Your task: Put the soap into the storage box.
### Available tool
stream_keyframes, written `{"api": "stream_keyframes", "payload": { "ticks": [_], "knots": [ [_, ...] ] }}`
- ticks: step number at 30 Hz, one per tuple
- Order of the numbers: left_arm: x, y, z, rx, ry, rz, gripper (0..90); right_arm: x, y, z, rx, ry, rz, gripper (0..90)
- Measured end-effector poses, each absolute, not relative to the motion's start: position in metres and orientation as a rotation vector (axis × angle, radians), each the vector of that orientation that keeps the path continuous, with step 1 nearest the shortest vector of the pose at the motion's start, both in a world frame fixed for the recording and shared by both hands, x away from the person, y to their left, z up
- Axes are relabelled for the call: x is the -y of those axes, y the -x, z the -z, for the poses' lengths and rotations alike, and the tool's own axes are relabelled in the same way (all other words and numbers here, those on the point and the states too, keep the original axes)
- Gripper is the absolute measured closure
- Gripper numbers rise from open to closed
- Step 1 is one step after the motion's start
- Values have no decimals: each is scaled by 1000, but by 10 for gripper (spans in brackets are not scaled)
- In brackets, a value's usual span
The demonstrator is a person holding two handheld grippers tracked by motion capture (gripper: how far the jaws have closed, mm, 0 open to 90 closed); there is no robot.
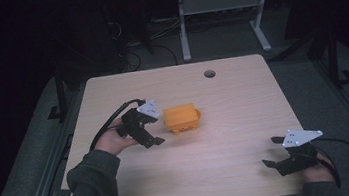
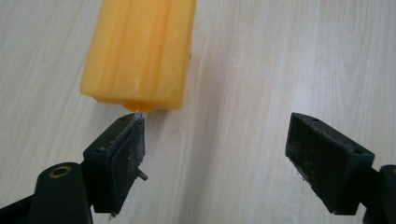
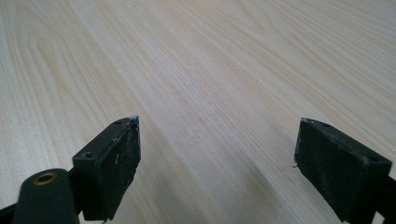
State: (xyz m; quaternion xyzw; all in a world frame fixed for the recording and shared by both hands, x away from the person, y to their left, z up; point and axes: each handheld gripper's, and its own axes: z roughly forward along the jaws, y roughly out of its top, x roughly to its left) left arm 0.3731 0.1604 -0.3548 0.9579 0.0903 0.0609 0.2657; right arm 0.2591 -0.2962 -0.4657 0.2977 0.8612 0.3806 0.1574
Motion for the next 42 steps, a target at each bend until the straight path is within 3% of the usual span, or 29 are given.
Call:
{"api": "stream_keyframes", "payload": {
  "ticks": [42],
  "knots": [
    [-208,-324,386,-320,-2515,-180,191,295,-258,465,-2428,-890,-1055,140]
  ]
}}
